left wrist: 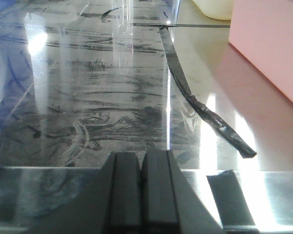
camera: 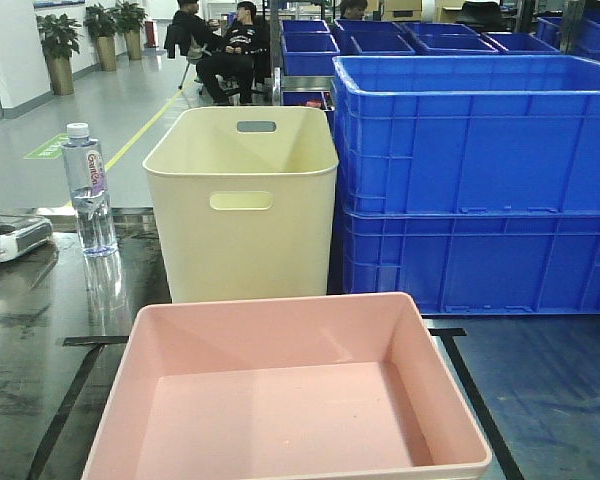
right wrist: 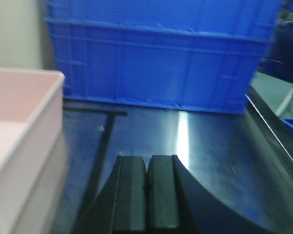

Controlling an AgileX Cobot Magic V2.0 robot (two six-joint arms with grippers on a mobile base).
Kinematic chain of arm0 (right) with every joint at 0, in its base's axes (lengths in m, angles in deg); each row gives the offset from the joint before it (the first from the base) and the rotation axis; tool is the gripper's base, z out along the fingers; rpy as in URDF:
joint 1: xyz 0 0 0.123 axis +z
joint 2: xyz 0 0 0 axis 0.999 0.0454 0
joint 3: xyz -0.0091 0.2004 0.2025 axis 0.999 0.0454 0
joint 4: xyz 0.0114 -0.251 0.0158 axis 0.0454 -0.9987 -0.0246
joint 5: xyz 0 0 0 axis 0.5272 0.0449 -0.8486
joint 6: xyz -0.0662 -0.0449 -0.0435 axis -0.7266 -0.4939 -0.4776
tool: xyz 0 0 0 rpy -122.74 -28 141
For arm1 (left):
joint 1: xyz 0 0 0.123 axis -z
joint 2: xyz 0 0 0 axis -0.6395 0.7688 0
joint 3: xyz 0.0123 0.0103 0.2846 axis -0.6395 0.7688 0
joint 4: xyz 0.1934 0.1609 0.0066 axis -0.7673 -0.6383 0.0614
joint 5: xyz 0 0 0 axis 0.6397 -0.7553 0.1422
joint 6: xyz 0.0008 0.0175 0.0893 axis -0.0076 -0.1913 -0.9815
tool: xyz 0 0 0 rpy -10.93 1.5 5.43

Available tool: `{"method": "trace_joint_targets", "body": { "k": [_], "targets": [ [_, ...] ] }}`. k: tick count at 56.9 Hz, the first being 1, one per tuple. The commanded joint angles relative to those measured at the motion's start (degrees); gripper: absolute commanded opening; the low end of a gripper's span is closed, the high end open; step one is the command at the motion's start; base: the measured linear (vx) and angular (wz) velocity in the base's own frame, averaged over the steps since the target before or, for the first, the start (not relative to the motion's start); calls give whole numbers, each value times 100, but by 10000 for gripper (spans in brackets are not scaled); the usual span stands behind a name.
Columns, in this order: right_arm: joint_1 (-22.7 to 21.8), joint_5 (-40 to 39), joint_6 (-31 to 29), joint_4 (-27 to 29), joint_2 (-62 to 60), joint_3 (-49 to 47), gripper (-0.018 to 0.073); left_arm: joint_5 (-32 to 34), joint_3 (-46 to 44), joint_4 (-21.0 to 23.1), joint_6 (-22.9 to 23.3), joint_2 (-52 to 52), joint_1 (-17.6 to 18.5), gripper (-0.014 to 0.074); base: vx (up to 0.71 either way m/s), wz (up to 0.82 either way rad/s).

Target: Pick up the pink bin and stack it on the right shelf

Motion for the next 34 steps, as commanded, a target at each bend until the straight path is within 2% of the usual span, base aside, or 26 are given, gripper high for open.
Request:
{"method": "trace_joint_targets", "body": {
  "k": [1, 15, 18, 22, 34],
  "targets": [
    [-82, -568, -69, -270, -663, 522, -11, 451, 55, 29, 39, 112, -24, -8, 0, 0],
    [-77, -585, -69, -230, -2668, 2060, -11, 451, 55, 29, 39, 112, -24, -8, 0, 0],
    [-75, -872, -69, -222, -2619, 2303, -11, 450, 55, 29, 39, 124, -24, -8, 0, 0],
    [-75, -534, -69, -171, -2556, 2267, -11, 448, 55, 29, 39, 126, -24, -8, 0, 0],
    [-81, -356, -69, -163, -2559, 2282, -11, 454, 55, 29, 39, 128, -24, -8, 0, 0]
  ]
}}
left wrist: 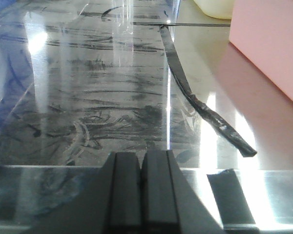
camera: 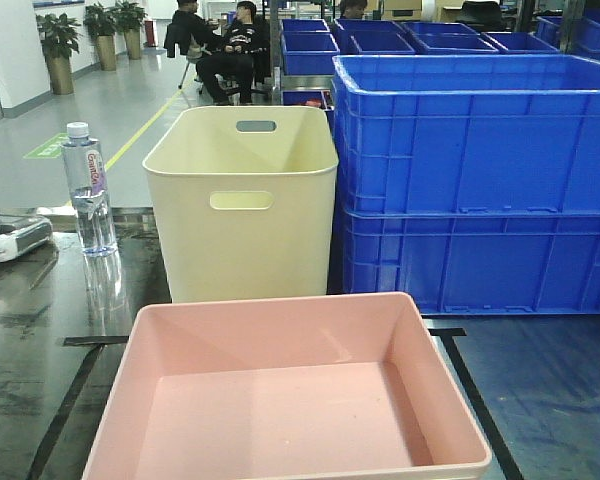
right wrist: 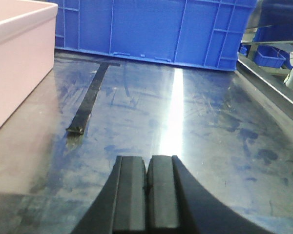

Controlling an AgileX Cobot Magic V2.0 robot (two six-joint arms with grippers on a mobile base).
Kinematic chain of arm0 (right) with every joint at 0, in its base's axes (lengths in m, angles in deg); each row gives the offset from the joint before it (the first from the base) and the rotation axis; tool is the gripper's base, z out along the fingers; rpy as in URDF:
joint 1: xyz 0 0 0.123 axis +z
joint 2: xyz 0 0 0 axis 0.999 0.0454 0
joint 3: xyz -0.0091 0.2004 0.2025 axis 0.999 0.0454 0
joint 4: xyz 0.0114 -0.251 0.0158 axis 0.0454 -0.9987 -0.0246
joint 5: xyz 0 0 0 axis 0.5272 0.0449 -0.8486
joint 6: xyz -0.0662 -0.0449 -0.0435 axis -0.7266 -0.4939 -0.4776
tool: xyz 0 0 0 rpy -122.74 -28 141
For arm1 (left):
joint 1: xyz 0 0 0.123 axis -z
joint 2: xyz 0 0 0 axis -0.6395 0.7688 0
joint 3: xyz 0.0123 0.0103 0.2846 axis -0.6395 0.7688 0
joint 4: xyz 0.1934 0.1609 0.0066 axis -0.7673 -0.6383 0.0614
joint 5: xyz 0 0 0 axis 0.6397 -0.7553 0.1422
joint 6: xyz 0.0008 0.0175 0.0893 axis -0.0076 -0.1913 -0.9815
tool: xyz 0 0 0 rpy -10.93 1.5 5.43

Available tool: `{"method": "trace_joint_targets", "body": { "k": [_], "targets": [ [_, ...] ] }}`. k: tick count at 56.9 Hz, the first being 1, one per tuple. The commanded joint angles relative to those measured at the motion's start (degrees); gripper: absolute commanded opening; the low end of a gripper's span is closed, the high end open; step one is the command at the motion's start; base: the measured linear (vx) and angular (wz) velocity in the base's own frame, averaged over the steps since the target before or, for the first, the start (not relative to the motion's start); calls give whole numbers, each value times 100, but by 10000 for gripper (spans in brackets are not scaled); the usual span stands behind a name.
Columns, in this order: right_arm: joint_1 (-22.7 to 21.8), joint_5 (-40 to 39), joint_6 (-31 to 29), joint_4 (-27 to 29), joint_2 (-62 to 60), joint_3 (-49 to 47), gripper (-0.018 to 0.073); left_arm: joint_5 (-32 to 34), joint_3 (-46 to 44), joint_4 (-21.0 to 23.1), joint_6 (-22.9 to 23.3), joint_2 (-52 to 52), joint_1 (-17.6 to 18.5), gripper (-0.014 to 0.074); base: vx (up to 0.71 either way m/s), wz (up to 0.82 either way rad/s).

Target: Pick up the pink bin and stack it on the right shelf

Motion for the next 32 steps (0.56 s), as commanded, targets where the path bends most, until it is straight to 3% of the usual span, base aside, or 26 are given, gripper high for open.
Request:
{"method": "trace_joint_targets", "body": {
  "k": [1, 32],
  "targets": [
    [-45, -373, -35, -10, -10, 4, -11, 471, 55, 24, 39, 128, -24, -8, 0, 0],
    [-45, -380, -35, -10, -10, 4, -11, 471, 55, 24, 39, 128, -24, -8, 0, 0]
  ]
}}
